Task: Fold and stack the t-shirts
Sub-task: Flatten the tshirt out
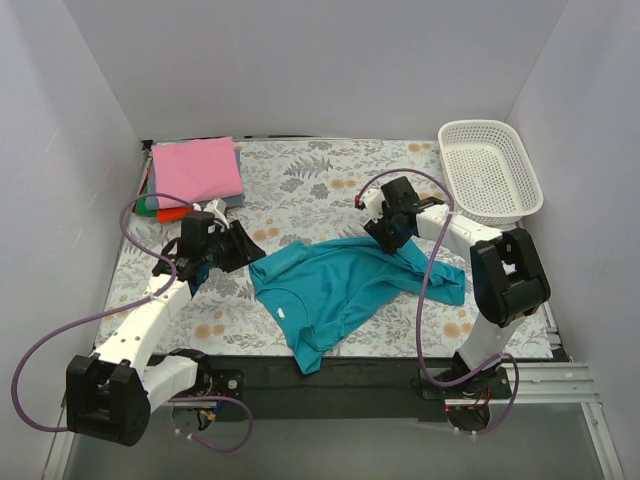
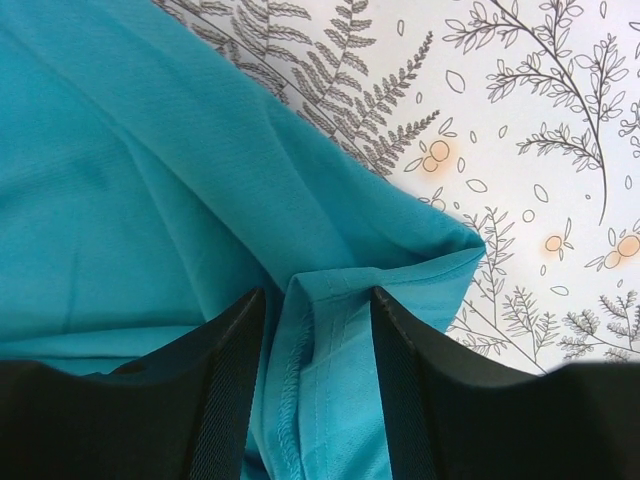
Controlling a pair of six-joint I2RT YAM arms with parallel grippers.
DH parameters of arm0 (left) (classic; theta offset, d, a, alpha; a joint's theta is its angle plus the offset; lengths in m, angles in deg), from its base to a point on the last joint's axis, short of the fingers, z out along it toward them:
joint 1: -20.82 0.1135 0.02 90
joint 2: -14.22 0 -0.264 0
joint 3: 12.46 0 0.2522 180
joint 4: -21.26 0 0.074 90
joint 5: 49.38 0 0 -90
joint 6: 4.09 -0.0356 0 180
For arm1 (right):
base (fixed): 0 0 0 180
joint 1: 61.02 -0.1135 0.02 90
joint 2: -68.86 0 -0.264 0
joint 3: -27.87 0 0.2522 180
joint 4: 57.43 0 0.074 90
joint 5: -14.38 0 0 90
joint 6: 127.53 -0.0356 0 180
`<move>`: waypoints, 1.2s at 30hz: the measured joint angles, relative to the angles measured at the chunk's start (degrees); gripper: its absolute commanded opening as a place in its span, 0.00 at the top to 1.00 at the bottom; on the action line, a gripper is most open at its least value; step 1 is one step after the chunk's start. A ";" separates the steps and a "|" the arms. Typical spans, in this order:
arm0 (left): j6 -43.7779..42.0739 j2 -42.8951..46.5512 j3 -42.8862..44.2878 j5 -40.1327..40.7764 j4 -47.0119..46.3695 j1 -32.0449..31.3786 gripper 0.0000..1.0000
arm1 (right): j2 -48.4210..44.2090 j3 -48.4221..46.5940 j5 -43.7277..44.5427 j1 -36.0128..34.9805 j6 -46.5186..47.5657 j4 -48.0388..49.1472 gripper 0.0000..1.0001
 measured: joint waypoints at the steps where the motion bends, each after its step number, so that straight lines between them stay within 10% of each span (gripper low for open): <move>1: 0.09 0.07 -0.15 0.17 -0.15 0.00 0.60 | 0.46 -0.09 0.72 -0.11 0.04 0.22 0.53; 6: 0.15 0.11 -0.26 1.03 -0.66 0.00 0.60 | 1.46 -0.11 3.21 -0.20 0.02 0.72 0.69; 25: 0.15 -0.02 -0.33 1.03 -1.18 0.00 0.60 | -3.87 -0.02 6.47 -0.09 0.33 1.88 0.58; 33: 0.37 -0.24 -0.72 1.03 -1.31 0.02 0.60 | -3.48 -0.02 6.47 0.24 0.35 1.90 0.98; 36: 0.52 -0.44 -1.44 1.03 -2.08 0.00 0.60 | -3.26 0.04 6.47 0.42 0.11 1.86 0.99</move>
